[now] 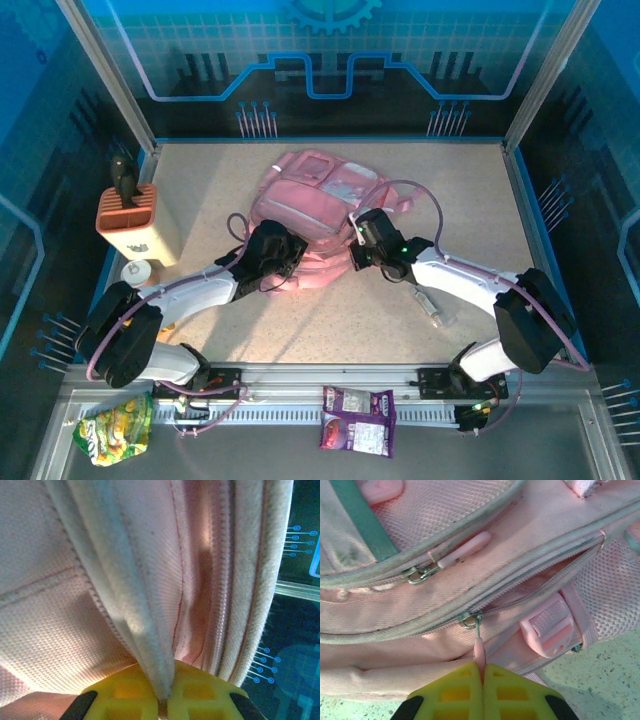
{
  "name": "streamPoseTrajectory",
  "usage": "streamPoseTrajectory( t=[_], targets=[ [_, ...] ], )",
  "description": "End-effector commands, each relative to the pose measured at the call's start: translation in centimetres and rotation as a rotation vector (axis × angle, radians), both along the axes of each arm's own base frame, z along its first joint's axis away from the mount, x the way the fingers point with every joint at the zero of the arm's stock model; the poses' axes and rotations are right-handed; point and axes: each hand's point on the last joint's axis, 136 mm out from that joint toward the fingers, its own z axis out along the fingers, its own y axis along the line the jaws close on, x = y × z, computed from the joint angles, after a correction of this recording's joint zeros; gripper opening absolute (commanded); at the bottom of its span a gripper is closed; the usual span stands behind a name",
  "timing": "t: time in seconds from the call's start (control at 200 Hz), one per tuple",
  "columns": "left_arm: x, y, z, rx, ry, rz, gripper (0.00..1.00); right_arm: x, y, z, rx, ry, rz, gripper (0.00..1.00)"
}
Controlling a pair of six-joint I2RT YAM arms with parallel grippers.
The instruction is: Pack books, pencil case, and school supplies into a backpack
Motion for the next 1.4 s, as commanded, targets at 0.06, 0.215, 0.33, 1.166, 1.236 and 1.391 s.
streamPoseTrajectory(
  t=[0.06, 0.215, 0.33, 1.166, 1.236, 1.391],
  targets=[
    [0.1, 2.0, 1.1, 0.063, -0.039, 0.027, 0.0, 2.4, -2.0, 0.8, -0.002, -0.035, -0.082, 0.0],
    [-0.4, 2.6, 1.3, 0.05, -0.025, -0.034, 0.0, 4.3, -2.8, 0.8, -0.007, -0.043, -0.114, 0.0],
    [-0.3, 2.5, 1.9, 0.012, -0.043, -0.068, 0.0, 4.9, -2.4, 1.3, -0.002, -0.055, -0.106, 0.0],
    [-3.5, 5.0, 3.2, 0.182, -0.074, -0.194, 0.4, 2.7, 1.6, 5.7, 0.33, 0.131, -0.031, 0.56],
    [-3.9, 5.6, 3.8, 0.226, -0.083, -0.2, 0.47, 2.8, 3.3, 6.0, 0.416, 0.201, -0.013, 0.62],
    [-5.0, 7.0, 4.8, 0.36, -0.098, -0.181, 0.59, 4.4, 5.2, 4.8, 0.468, 0.329, -0.061, 0.64]
  ],
)
